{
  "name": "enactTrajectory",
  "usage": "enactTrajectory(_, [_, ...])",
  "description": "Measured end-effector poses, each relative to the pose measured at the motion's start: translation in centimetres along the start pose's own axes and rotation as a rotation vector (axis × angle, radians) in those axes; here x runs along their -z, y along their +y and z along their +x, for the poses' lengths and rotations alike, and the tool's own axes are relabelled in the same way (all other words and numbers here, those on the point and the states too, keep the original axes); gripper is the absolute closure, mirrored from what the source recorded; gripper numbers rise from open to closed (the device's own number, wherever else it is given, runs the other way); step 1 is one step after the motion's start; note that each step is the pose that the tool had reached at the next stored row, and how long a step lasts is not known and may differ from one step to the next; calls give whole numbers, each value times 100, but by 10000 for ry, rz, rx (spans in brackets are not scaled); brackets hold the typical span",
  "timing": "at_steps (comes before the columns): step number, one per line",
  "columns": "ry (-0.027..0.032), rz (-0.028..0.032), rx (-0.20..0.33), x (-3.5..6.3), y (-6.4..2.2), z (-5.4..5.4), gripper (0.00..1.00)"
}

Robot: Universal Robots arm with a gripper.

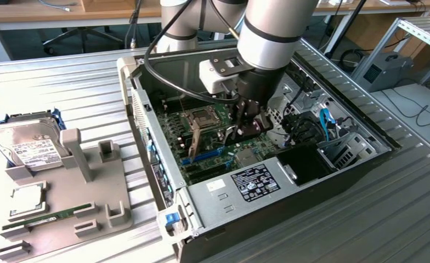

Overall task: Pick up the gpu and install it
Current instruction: 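Insert the gpu into the slot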

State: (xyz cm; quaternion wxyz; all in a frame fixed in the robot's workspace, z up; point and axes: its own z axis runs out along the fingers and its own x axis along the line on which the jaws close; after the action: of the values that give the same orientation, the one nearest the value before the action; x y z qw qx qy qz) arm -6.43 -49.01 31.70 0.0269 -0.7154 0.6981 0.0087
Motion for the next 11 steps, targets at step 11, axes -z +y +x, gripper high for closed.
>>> enactTrajectory(11, [0, 0, 0, -28, 10, 9, 74])
